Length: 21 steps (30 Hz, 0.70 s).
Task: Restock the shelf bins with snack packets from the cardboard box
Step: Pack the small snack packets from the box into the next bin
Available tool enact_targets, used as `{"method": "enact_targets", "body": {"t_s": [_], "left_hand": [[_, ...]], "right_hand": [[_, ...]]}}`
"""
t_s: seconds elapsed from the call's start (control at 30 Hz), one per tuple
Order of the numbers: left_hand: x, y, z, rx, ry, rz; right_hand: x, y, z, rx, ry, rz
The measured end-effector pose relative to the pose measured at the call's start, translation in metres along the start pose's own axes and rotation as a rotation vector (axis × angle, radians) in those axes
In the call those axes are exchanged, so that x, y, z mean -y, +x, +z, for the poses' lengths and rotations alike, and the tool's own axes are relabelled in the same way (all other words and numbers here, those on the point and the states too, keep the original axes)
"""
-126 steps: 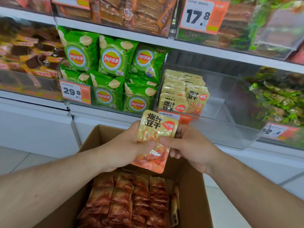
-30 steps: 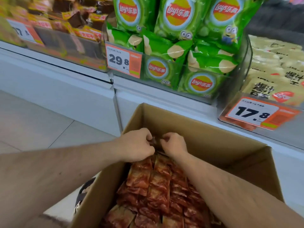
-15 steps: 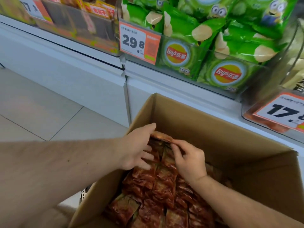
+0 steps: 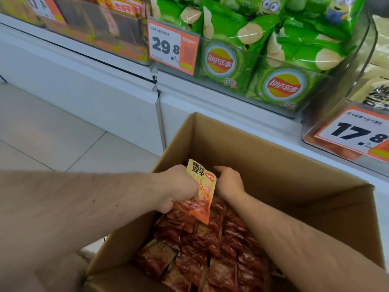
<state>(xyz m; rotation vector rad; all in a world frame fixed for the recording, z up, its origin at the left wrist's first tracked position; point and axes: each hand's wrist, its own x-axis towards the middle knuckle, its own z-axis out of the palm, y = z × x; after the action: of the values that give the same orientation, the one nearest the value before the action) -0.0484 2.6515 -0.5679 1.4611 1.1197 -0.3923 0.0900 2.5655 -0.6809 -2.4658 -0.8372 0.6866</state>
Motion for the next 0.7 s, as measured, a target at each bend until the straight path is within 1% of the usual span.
{"method": "enact_targets", "body": {"t_s": [0.07, 0.13, 0.27, 0.37, 0.4, 0.5, 0.57, 0.63, 0.7], "left_hand": [[0.003, 0.005, -0.001, -0.006, 0.0, -0.017], [0.006, 0.009, -0.003, -0.031, -0.007, -0.038], [0.009, 0.017, -0.005, -0.104, 0.122, -0.042], [0.009, 0.022, -0.006, -0.028, 0.016, -0.105], [0.009, 0.022, -0.007, -0.004, -0.031, -0.12], [0.007, 0.021, -0.007, 0.001, -0.208, -0.136], [0.003, 0.012, -0.006, 0.012, -0.321, -0.156], [0.001, 0.003, -0.006, 0.015, -0.376, -0.157], [-0.001, -0.005, -0.005, 0.018, -0.408, -0.144]], "right_hand": [[0.003, 0.024, 0.013, 0.038, 0.025, 0.054], [0.005, 0.043, 0.025, 0.04, 0.044, 0.09], [0.009, 0.059, 0.04, -0.025, 0.046, 0.127], [0.013, 0.051, 0.033, -0.116, 0.119, 0.1], [0.014, 0.044, 0.026, -0.149, 0.152, 0.078], [0.015, 0.004, -0.004, -0.256, 0.206, -0.022], [0.012, -0.03, -0.029, -0.289, 0.207, -0.105], [0.008, -0.063, -0.05, -0.316, 0.214, -0.192], [0.005, -0.091, -0.067, -0.389, 0.21, -0.301]]}}
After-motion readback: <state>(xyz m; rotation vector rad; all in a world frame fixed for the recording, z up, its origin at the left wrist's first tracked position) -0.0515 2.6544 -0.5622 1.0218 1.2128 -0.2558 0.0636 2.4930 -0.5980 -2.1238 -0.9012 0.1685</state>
